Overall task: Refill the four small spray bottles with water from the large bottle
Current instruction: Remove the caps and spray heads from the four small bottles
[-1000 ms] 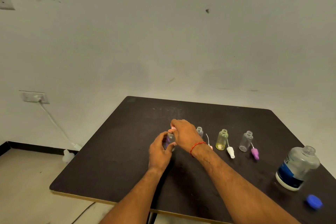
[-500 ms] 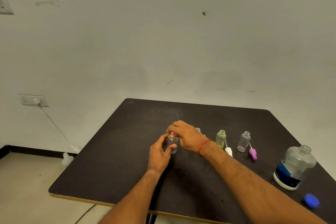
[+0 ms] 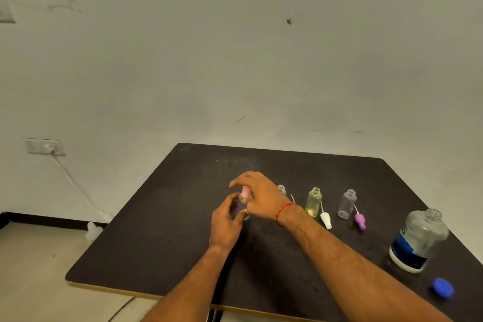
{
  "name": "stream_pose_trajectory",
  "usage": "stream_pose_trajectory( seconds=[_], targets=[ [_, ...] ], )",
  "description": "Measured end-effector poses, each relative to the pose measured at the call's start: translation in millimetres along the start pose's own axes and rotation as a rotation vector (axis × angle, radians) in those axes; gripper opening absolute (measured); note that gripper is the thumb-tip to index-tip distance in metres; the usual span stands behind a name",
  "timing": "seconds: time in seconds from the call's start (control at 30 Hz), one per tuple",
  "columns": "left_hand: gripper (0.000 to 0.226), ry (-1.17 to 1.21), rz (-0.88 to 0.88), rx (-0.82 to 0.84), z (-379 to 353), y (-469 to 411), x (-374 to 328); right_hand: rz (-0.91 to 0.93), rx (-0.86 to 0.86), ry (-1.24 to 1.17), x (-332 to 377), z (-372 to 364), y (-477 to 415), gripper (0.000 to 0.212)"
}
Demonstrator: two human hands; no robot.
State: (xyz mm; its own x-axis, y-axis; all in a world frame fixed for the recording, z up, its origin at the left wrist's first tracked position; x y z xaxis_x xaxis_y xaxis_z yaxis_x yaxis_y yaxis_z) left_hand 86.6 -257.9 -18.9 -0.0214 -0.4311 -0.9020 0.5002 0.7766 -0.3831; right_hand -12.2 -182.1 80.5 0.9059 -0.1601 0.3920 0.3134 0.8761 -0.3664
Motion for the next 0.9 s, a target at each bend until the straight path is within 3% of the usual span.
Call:
stream_pose_trajectory(
  seconds=[0.1, 0.2, 0.3, 0.4, 0.5, 0.57, 0.7, 0.8, 0.9],
  targets=[
    [0.044, -0.016, 0.017, 0.014, -0.4, 0.5, 1.8, -0.103, -0.115, 0.120, 0.4, 5.2, -2.1, 0.027],
    [0.046, -0.025, 0.016, 0.024, -0.3, 0.4, -0.4, -0.127, -0.038, 0.180, 4.5, 7.1, -4.9, 0.016],
    [0.042, -0.018, 0.003, 0.010, 0.2, 0.1, -1.7, -0.064, 0.035, 0.082, 6.0, 7.8, -5.6, 0.025],
    [0.042, -0.001, 0.011, 0.013, -0.9, 0.6, -0.1, -0.122, -0.007, 0.031, 7.5, 9.2, -4.0, 0.041],
    [0.051, -0.024, 0.037, 0.029, -0.5, 1.6, -0.4, -0.184, -0.056, 0.163, 9.2, 10.9, -4.2, 0.025],
    [0.048, -0.031, 0.021, 0.035, 0.0, 1.3, -1.9, -0.169, 0.000, 0.202, 11.7, 11.3, -4.4, 0.017],
    [0.048, -0.013, 0.009, 0.018, 0.6, 0.5, -1.4, -0.073, 0.087, 0.140, 13.9, 10.5, -2.9, 0.029],
    [0.045, -0.007, 0.009, 0.019, 0.0, 0.7, 0.0, -0.162, 0.016, 0.100, 11.2, 9.9, -0.5, 0.044],
    [0.046, -0.015, 0.012, 0.031, 0.1, 1.6, -0.8, -0.233, -0.010, 0.181, 10.8, 10.4, -0.8, 0.024]
  ],
)
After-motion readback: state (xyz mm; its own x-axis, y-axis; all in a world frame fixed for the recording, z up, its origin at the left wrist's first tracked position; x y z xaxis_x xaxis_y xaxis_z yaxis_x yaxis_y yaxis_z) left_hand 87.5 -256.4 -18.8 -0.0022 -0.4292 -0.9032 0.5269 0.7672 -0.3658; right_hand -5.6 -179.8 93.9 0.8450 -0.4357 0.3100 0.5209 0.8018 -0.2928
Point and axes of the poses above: each hand's wrist, its own y-axis away from the middle knuckle, its own z-axis out of the back of the hand, x = y × z, the point moved 2 cm from there along -y, towards the middle knuckle, and after that the axes turned 7 degrees about -x, right-handed, at the moved point
